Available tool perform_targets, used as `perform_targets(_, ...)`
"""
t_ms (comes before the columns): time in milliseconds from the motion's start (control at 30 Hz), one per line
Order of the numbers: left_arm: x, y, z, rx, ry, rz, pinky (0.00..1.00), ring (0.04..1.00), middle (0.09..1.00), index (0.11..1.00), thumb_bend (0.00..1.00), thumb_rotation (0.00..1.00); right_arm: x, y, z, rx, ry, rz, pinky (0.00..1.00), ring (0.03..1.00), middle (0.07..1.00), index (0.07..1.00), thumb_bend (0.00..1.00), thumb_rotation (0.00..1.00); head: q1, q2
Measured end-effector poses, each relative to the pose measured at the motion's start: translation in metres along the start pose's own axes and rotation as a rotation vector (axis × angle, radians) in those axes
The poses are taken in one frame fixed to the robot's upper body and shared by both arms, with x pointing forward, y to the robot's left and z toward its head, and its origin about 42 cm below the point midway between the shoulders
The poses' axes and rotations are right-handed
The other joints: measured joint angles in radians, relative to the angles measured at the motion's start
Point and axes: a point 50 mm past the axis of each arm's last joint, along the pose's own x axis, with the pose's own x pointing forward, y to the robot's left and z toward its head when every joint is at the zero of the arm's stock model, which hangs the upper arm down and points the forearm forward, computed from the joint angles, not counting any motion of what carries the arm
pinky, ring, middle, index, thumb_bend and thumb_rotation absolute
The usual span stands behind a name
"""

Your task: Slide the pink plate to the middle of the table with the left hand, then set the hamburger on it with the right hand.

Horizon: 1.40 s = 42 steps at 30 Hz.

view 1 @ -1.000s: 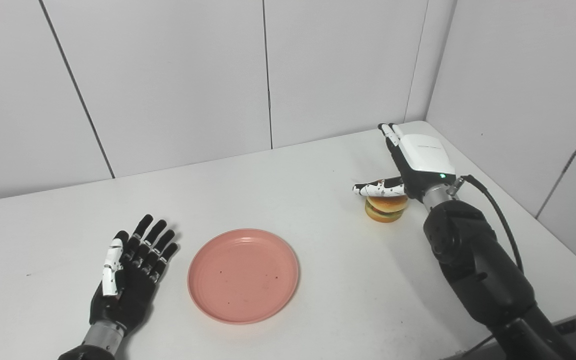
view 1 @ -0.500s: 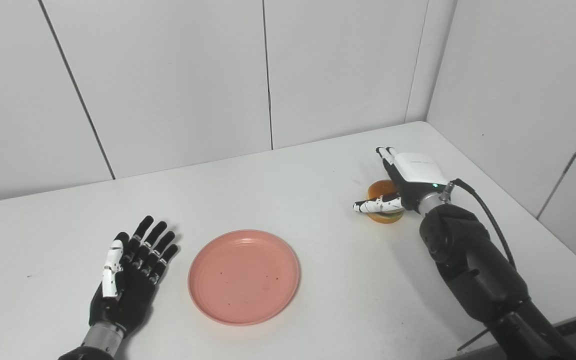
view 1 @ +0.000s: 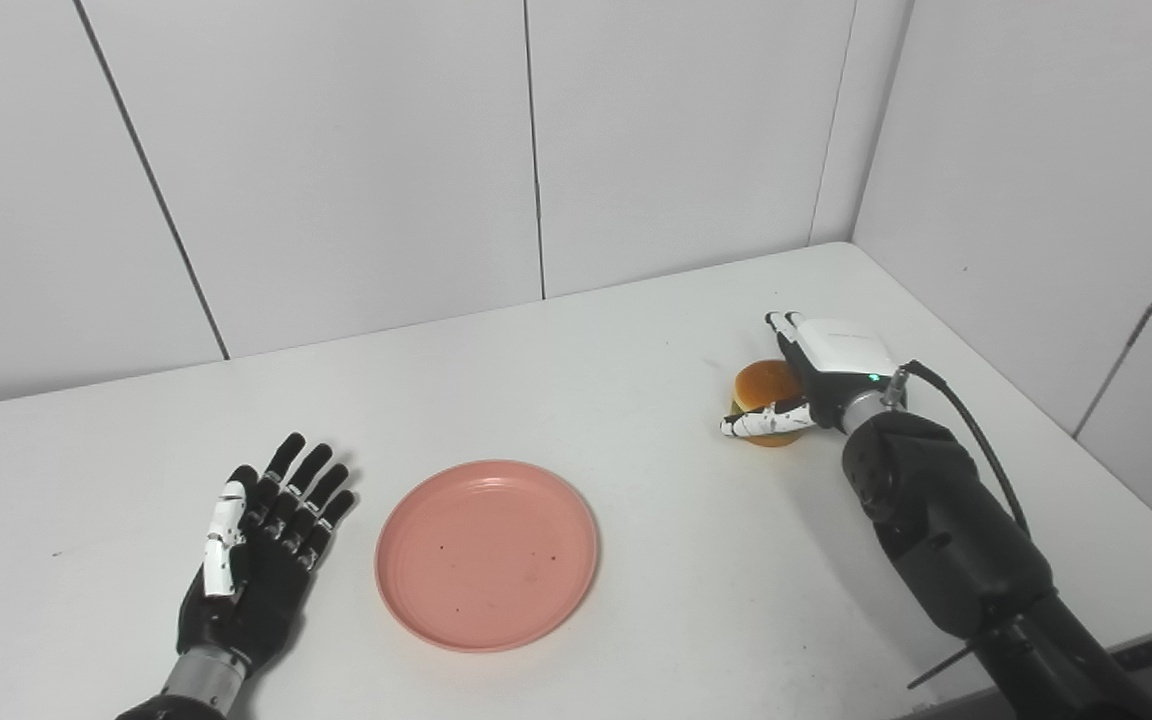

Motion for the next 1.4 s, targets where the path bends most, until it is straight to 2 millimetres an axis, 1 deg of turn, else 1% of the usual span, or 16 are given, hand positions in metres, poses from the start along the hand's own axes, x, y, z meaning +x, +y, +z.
perform_targets(200, 0.0, 0.001, 0.0, 0.0, 0.0, 0.001, 0.96, 0.939, 0.942, 0.938, 0.31, 1.0, 0.004, 0.004, -0.004, -0.005, 0.018, 0.017, 0.75, 0.906, 0.955, 0.953, 1.0, 0.61, -0.002, 0.006)
perform_targets(367, 0.0, 0.001, 0.0, 0.0, -0.001, 0.002, 0.96, 0.941, 0.943, 0.938, 0.32, 1.0, 0.004, 0.003, -0.005, 0.006, 0.025, 0.025, 0.66, 0.833, 0.877, 0.911, 0.95, 0.55, 0.003, 0.011)
perform_targets(400, 0.0, 0.001, 0.001, 0.0, -0.001, 0.001, 0.96, 0.938, 0.94, 0.934, 0.32, 1.0, 0.004, 0.002, -0.006, 0.017, 0.03, 0.03, 0.52, 0.669, 0.75, 0.873, 0.92, 0.5, 0.005, 0.012)
perform_targets(433, 0.0, 0.001, 0.001, 0.0, -0.001, 0.002, 0.96, 0.937, 0.938, 0.932, 0.32, 1.0, 0.004, 0.001, -0.007, 0.027, 0.033, 0.03, 0.44, 0.566, 0.666, 0.823, 0.88, 0.45, 0.005, 0.012)
perform_targets(500, 0.0, 0.001, 0.001, 0.001, -0.001, 0.002, 0.96, 0.938, 0.939, 0.933, 0.32, 1.0, 0.005, 0.001, -0.008, 0.046, 0.035, 0.031, 0.4, 0.515, 0.614, 0.733, 0.83, 0.41, 0.005, 0.012)
perform_targets(533, 0.0, 0.001, 0.001, 0.001, -0.001, 0.002, 0.96, 0.936, 0.936, 0.931, 0.32, 1.0, 0.005, 0.001, -0.008, 0.052, 0.034, 0.032, 0.37, 0.463, 0.567, 0.661, 0.77, 0.35, 0.005, 0.012)
perform_targets(633, 0.0, 0.0, 0.001, 0.002, -0.002, 0.003, 0.95, 0.935, 0.935, 0.93, 0.32, 1.0, 0.007, 0.0, -0.007, 0.081, 0.03, 0.025, 0.31, 0.383, 0.478, 0.581, 0.61, 0.25, 0.011, 0.014)
perform_targets(667, 0.0, 0.0, 0.001, 0.004, -0.001, 0.004, 0.95, 0.935, 0.935, 0.93, 0.32, 1.0, 0.008, 0.0, -0.006, 0.094, 0.028, 0.024, 0.31, 0.381, 0.475, 0.579, 0.6, 0.24, 0.011, 0.014)
perform_targets(733, -0.001, 0.0, 0.001, 0.007, -0.001, 0.004, 0.95, 0.936, 0.936, 0.93, 0.32, 1.0, 0.008, 0.0, -0.005, 0.117, 0.023, 0.021, 0.29, 0.357, 0.447, 0.566, 0.49, 0.25, 0.012, 0.014)
perform_targets(833, -0.001, 0.0, 0.001, 0.012, 0.0, 0.006, 0.95, 0.932, 0.935, 0.928, 0.32, 1.0, 0.007, 0.002, 0.0, 0.149, 0.009, 0.006, 0.36, 0.459, 0.532, 0.599, 0.39, 0.28, 0.014, 0.015)
perform_targets(900, 0.0, 0.0, 0.001, 0.013, 0.001, 0.006, 0.95, 0.932, 0.934, 0.927, 0.32, 1.0, 0.006, 0.001, 0.002, 0.158, 0.0, -0.001, 0.4, 0.506, 0.577, 0.634, 0.37, 0.32, 0.014, 0.017)
perform_targets(967, 0.0, 0.0, 0.001, 0.013, 0.0, 0.006, 0.95, 0.934, 0.936, 0.928, 0.32, 1.0, 0.004, -0.003, 0.003, 0.155, -0.007, -0.02, 0.4, 0.512, 0.586, 0.643, 0.36, 0.34, 0.014, 0.017)
perform_targets(1100, 0.0, 0.0, 0.001, 0.013, 0.0, 0.006, 0.95, 0.931, 0.935, 0.929, 0.32, 1.0, -0.001, -0.014, 0.009, 0.176, -0.038, -0.069, 0.48, 0.596, 0.643, 0.657, 0.36, 0.34, 0.018, 0.017)
perform_targets(1200, 0.0, -0.001, 0.001, 0.017, -0.001, 0.009, 0.95, 0.933, 0.935, 0.928, 0.32, 1.0, -0.004, -0.023, 0.009, 0.226, -0.058, -0.091, 0.43, 0.536, 0.593, 0.626, 0.37, 0.34, 0.026, 0.018)
perform_targets(1300, 0.0, -0.003, 0.001, 0.021, -0.004, 0.018, 0.95, 0.932, 0.934, 0.926, 0.32, 1.0, -0.006, -0.029, 0.008, 0.263, -0.069, -0.111, 0.34, 0.438, 0.51, 0.583, 0.38, 0.26, 0.046, 0.023)
perform_targets(1400, 0.0, -0.004, 0.0, 0.031, -0.002, 0.022, 0.94, 0.93, 0.933, 0.925, 0.32, 1.0, -0.011, -0.034, 0.011, 0.284, -0.093, -0.146, 0.34, 0.447, 0.522, 0.596, 0.38, 0.25, 0.067, 0.029)
